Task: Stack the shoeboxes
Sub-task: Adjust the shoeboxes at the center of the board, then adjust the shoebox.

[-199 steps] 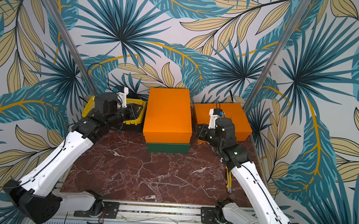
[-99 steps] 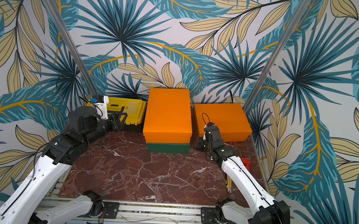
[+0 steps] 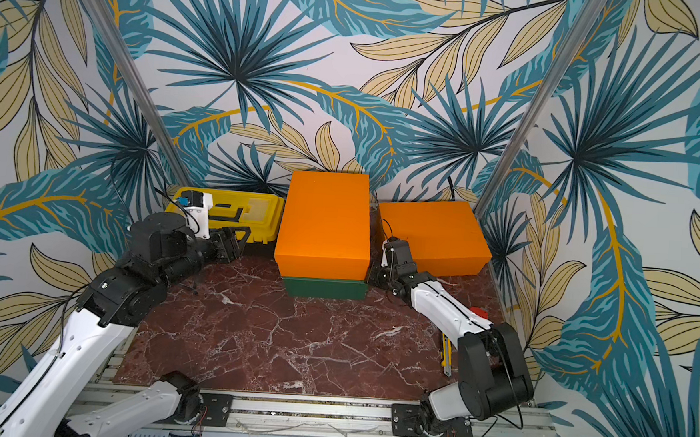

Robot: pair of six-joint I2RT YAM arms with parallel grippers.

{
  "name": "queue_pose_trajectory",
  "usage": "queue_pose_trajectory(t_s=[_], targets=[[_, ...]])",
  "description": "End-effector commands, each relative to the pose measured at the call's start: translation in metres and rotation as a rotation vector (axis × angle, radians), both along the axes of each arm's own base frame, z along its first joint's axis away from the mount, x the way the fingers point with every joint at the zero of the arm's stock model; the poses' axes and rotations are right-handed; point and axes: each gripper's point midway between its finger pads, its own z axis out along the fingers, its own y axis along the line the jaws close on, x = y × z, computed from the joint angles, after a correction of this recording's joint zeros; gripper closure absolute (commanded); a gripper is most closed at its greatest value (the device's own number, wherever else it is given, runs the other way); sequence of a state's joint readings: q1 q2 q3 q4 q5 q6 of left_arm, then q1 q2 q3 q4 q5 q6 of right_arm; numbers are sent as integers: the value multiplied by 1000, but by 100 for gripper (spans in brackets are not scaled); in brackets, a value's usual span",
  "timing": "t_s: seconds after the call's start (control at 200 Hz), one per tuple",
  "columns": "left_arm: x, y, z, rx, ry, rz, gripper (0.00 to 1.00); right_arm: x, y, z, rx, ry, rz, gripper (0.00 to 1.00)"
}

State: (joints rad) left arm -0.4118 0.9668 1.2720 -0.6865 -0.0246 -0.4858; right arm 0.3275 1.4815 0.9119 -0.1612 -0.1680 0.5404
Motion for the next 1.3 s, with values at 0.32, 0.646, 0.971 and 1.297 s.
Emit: queue_pose_trajectory(t_s=[0.32, 0.646, 0.971, 1.297], targets=[[17, -29, 3, -47, 53, -97, 40, -8, 28, -2, 196, 15, 54, 100], [42, -30, 12, 21, 27, -44, 29, -15, 9, 50, 130, -83, 30, 100], [73, -19, -25, 71, 111, 46, 0, -16, 24, 96, 236, -145, 82, 100], [99, -35, -54, -57, 163, -46, 0, -15, 26, 106, 250, -156, 80, 100]])
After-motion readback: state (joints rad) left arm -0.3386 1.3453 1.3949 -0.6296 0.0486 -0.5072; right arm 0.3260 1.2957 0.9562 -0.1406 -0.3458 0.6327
